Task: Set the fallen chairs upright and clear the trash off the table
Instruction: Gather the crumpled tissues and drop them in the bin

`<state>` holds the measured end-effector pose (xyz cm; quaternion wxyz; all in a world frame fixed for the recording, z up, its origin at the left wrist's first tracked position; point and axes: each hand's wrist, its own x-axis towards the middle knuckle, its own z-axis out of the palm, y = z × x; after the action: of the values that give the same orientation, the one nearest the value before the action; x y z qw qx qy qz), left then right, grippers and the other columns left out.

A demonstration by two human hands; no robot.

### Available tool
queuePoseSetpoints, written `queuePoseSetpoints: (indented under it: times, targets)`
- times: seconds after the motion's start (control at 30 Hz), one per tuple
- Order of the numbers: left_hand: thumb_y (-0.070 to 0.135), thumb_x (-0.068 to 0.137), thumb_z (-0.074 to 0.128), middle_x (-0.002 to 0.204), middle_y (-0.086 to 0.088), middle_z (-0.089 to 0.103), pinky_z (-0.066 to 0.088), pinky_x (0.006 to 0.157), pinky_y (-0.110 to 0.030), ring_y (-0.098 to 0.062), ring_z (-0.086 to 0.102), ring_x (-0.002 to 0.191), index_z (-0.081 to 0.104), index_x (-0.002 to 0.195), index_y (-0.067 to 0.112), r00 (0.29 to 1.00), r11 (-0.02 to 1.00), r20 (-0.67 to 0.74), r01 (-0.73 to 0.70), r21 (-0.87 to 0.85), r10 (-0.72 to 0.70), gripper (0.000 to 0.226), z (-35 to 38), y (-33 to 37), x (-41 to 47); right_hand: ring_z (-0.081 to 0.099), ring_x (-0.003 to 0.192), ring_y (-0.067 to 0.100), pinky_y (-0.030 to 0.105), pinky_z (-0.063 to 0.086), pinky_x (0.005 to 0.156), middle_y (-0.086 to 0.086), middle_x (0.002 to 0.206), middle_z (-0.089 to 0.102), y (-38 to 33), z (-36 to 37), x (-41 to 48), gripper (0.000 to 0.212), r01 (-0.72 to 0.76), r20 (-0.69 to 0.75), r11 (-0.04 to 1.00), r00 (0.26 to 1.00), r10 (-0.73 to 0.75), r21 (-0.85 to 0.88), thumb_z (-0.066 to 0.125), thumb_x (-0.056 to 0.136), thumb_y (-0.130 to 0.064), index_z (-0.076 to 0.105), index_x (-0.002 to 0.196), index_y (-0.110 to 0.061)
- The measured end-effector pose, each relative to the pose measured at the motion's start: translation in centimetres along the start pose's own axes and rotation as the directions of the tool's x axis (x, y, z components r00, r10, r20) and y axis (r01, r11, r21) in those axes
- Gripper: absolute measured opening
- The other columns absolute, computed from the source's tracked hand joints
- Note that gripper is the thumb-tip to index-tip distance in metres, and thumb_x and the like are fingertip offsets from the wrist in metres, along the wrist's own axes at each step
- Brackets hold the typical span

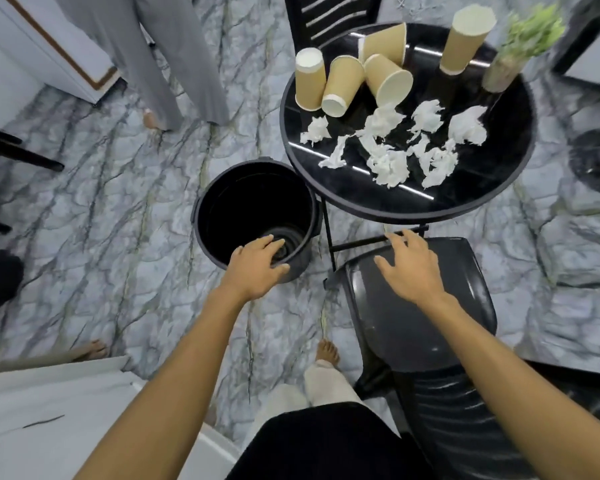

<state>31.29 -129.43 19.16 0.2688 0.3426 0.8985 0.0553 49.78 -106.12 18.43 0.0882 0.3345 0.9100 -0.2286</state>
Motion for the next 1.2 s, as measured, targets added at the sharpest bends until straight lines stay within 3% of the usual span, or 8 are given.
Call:
queuePoseSetpoints:
  times: [0.4,0.63,0.8,0.93,1.03,1.2]
  targets:
    - [0.045,0.096,0.054,0.161,-0.005,0.028,0.023,0.119,-0.049,-0.025,0.024,0.149,0.033,0.152,0.022,0.947,0.968,-0.202,-0.247,0.040,0.250,0.064,-6.1,4.3,15.0,0.016,0.150,0.030,0.054,0.018,0.117,0.012,0.160,0.023,0.5,-3.8,8.3,0.056,-0.170,-0.259,0.972,0.943,0.208,0.160,0.055,0.095,-0.038,0.041,0.145,-0.017]
    - [0.056,0.086,0.062,0.163,-0.008,0.020,0.018,0.120,-0.052,-0.030,0.016,0.150,0.034,0.150,0.024,0.900,0.943,-0.298,-0.331,0.012,0.320,0.078,-7.5,5.1,22.4,0.005,0.151,0.032,0.054,0.011,0.120,0.011,0.163,0.012,0.9,-4.4,13.4,0.073,-0.243,-0.333,0.934,0.886,0.323,0.261,0.062,0.089,-0.050,0.034,0.149,-0.020]
    - [0.066,0.075,0.069,0.166,-0.004,0.003,0.001,0.121,-0.048,-0.028,0.000,0.153,0.019,0.155,0.034,0.915,0.936,-0.251,-0.344,-0.080,0.315,0.099,-7.7,5.3,26.0,-0.006,0.152,0.030,0.050,0.000,0.121,0.007,0.165,0.002,1.3,-3.8,16.6,0.094,-0.301,-0.294,0.894,0.868,0.401,0.332,0.062,0.078,-0.069,0.024,0.153,-0.026]
    - [0.064,0.075,0.070,0.166,-0.002,0.006,0.003,0.123,-0.048,-0.024,0.000,0.153,0.019,0.155,0.036,0.910,0.906,-0.145,-0.406,-0.116,0.389,0.099,-7.0,5.3,28.3,-0.008,0.152,0.025,0.044,-0.002,0.121,0.005,0.165,0.001,1.3,-2.8,18.4,0.100,-0.260,-0.256,0.878,0.889,0.380,0.401,0.069,0.074,-0.068,0.024,0.153,-0.026]
    - [0.057,0.083,0.066,0.165,0.000,0.014,0.004,0.123,-0.049,-0.020,0.007,0.152,0.025,0.153,0.036,0.887,0.876,-0.123,-0.460,-0.145,0.446,0.084,-6.2,6.0,28.9,0.000,0.152,0.028,0.047,0.005,0.123,0.008,0.164,0.011,0.8,-1.9,19.3,0.091,-0.204,-0.281,0.883,0.897,0.342,0.424,0.072,0.077,-0.057,0.032,0.150,-0.021]
    - [0.034,0.094,0.061,0.162,0.004,0.022,0.011,0.123,-0.048,-0.014,0.014,0.151,0.030,0.153,0.029,0.850,0.796,-0.141,-0.525,-0.301,0.507,0.066,-5.1,8.3,29.0,0.021,0.149,0.024,0.049,0.023,0.120,0.006,0.157,0.032,0.0,-1.0,20.2,0.059,-0.074,-0.359,0.885,0.896,0.261,0.459,0.066,0.091,-0.034,0.044,0.143,-0.015]
